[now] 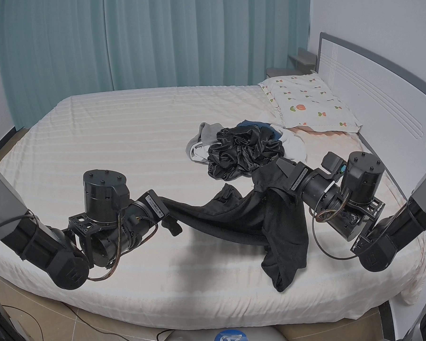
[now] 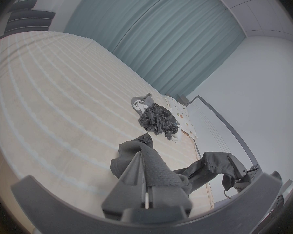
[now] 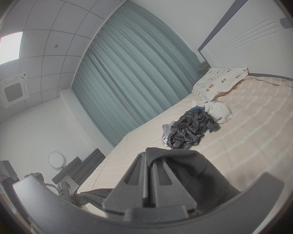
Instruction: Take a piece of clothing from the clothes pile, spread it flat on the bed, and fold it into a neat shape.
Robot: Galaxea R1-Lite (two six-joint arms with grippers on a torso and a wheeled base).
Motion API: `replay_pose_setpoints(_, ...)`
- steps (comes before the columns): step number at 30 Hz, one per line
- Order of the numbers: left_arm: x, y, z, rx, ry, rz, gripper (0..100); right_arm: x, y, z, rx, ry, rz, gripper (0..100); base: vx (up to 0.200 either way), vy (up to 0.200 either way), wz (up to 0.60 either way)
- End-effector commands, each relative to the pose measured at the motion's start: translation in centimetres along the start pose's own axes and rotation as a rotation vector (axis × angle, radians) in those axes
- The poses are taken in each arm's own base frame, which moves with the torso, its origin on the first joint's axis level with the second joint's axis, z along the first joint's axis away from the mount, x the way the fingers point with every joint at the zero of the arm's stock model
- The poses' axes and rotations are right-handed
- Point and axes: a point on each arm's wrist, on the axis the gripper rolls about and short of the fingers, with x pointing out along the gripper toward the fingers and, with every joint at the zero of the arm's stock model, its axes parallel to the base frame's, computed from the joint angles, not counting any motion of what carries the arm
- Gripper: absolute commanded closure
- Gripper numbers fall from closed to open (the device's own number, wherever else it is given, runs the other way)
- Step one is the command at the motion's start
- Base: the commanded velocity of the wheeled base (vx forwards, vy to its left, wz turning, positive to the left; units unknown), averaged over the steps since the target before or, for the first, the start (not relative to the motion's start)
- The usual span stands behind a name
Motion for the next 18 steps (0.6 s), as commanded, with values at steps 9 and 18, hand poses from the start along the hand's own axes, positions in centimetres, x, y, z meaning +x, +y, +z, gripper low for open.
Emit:
replay_pose_setpoints(9, -1.6, -0.1, 1.6, -0.018, -0.072, -0.001, 100, 1.0, 2.2, 1.1, -0.007, -0.063, 0.020, 100, 0.000, 0.200, 0.00)
replay_pose_setpoints(18, -2.2, -0.2, 2.4, -0.026, -0.098, -0.011, 100, 1.2, 3.9, 2.3, -0.027, -0.113, 0.074, 100, 0.000, 0.200, 0.00)
